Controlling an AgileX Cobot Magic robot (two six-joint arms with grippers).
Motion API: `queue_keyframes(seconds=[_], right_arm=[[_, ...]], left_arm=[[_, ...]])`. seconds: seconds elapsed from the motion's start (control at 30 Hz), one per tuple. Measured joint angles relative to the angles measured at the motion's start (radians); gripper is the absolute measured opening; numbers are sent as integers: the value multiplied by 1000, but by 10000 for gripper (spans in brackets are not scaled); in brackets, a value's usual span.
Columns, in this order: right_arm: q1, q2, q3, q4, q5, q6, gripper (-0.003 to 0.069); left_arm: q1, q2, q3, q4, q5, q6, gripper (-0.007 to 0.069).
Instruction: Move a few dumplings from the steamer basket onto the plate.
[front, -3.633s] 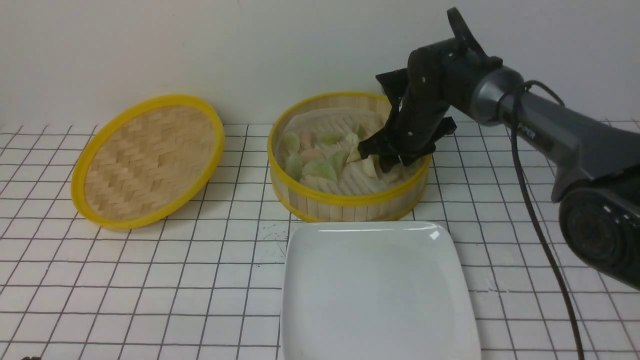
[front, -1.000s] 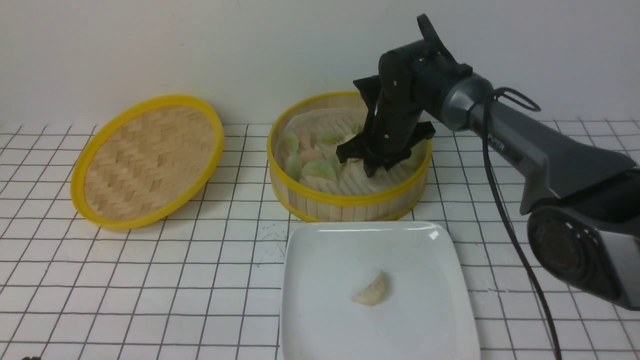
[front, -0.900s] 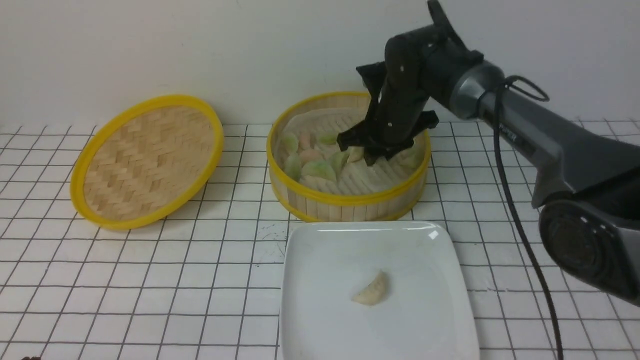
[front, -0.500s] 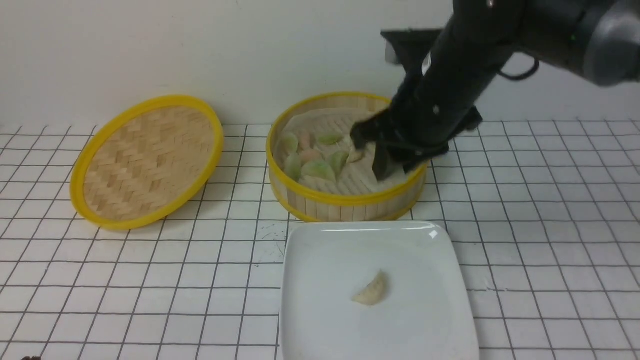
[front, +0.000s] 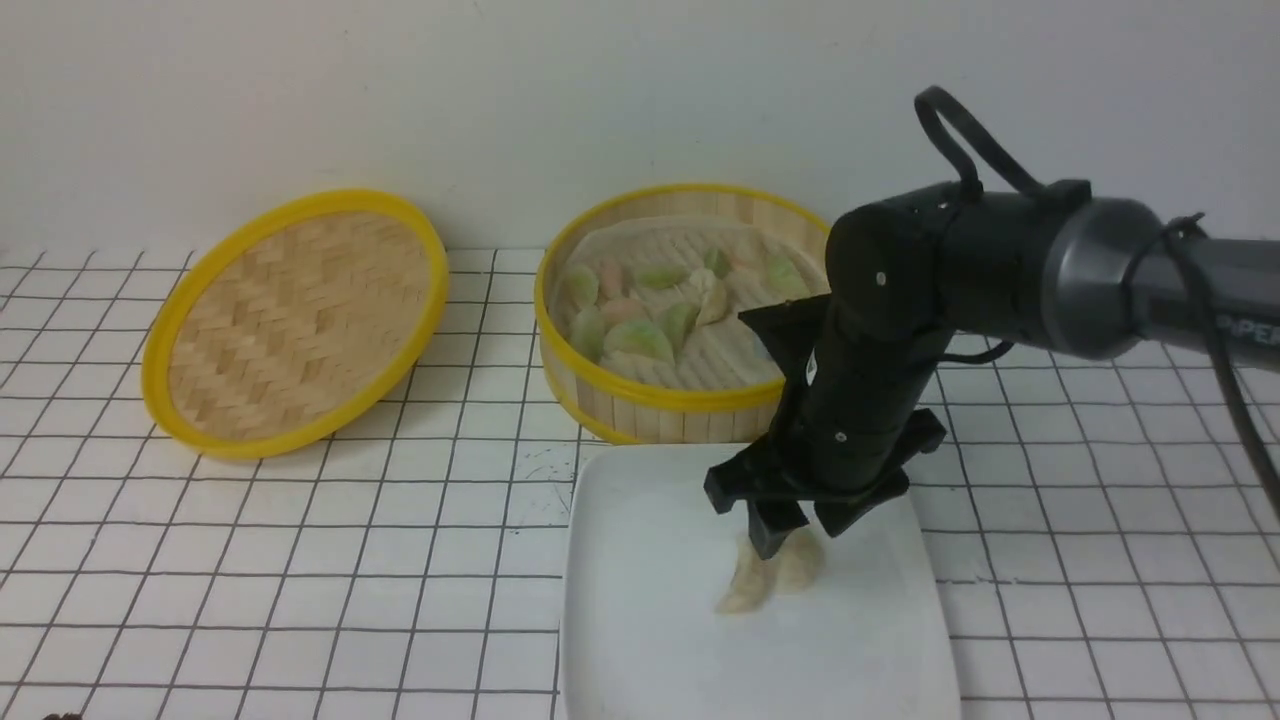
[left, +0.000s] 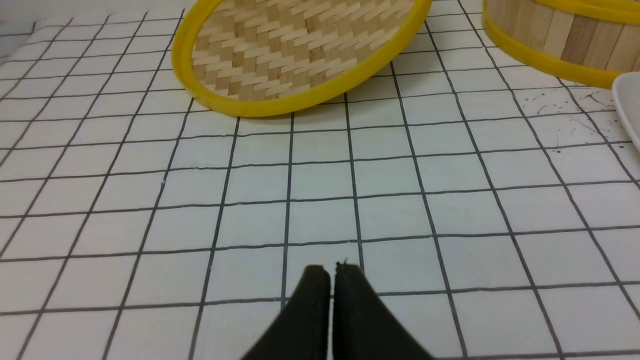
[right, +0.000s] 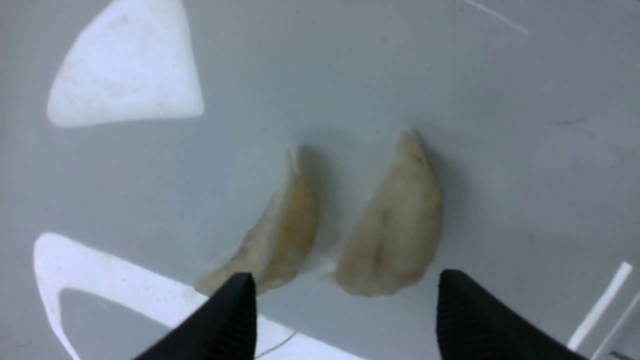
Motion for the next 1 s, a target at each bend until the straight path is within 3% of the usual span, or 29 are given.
queue_keyframes(seconds=[0.07,0.13,0.23,0.33,0.37,0.4,0.43,0.53,0.73,1.0], right_arm=[[0,0,-28,-19,47,3,512],[1,-4,-59,-29,101,3,527],[9,-29,-88,-37,126,2,490],[38,-137,-98,-49,133,15,346],[58,-232,-99,-52,138,33,243],[58,-232,-99,-52,138,33,230],[86,-335,-99,-63,146,63,112],[127,-481,-100,-107,155,103,14],[183,-728,-18,-198,64,161,-13],[191,-1094,461,-273,-387,261,-14]], left_arm=[[0,0,0,0,0,0,-6],[0,0,0,0,0,0,-6],[0,0,0,0,0,0,-6],[0,0,0,0,0,0,-6],[0,0,0,0,0,0,-6],[0,0,0,0,0,0,-6],[0,0,0,0,0,0,-6],[0,0,0,0,0,0,-6],[0,0,0,0,0,0,-6],[0,0,0,0,0,0,-6]])
